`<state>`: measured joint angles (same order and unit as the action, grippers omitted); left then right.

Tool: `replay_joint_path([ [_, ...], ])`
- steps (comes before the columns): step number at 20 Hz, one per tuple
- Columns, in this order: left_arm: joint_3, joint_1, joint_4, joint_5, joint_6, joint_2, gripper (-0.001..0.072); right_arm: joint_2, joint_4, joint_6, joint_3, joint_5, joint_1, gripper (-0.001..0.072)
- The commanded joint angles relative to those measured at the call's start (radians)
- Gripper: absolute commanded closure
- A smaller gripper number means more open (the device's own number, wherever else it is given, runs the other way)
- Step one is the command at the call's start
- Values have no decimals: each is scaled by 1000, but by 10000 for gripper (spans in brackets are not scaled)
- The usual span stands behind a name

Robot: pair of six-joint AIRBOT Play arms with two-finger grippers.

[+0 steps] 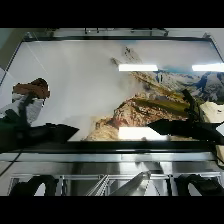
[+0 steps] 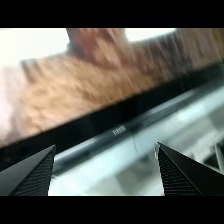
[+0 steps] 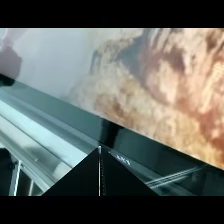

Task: Fold the shirts.

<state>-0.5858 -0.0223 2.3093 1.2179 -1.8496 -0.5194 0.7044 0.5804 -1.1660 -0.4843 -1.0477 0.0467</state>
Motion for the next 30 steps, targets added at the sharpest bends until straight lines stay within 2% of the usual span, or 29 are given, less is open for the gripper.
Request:
replay_joint_path([
  [1, -122, -185, -152, -20, 0, -8, 3, 1, -37, 0, 0, 49, 1, 686],
  [3, -236, -345, -303, -43, -22, -101, 2, 1, -83, 0, 0, 49, 1, 686],
  [4, -294, -412, -335, -42, -64, -173, 2, 0, -105, 0, 0, 49, 1, 686],
  [7, -502, -516, -336, -71, -143, -484, 1, 0, -184, 0, 0, 49, 1, 686],
  [13, -985, -442, -354, -42, -138, -1148, 1, 6, -211, 0, 0, 48, 1, 686],
  [16, -1170, -373, -375, 10, -102, -1369, 1, 6, -211, 0, 0, 49, 1, 686],
  [19, -1293, -311, -614, 59, -8, -1497, 0, 6, -211, 0, 0, 49, 1, 686],
  [21, -1357, -273, -751, 137, 3, -1554, 4, 6, -211, 1, 0, 49, 1, 686],
  [22, -1382, -257, -772, 158, 7, -1572, 85, 6, -211, 1, 0, 49, 1, 686],
  [23, -1397, -243, -762, 158, 31, -1580, 494, 6, -211, 1, 0, 49, 1, 686],
  [24, -1415, -224, -755, 150, 34, -1580, 698, 6, -211, 1, 0, 49, 1, 686],
  [26, -1492, -172, -680, 130, 33, -1574, 691, 6, -211, 13, 0, 49, 1, 686],
  [28, -1543, -124, -466, 54, 12, -1517, 690, 6, -211, 16, 0, 49, 1, 686],
  [30, -1504, -68, -224, -10, -69, -1416, 690, 6, -211, 16, 0, 49, 1, 686],
])
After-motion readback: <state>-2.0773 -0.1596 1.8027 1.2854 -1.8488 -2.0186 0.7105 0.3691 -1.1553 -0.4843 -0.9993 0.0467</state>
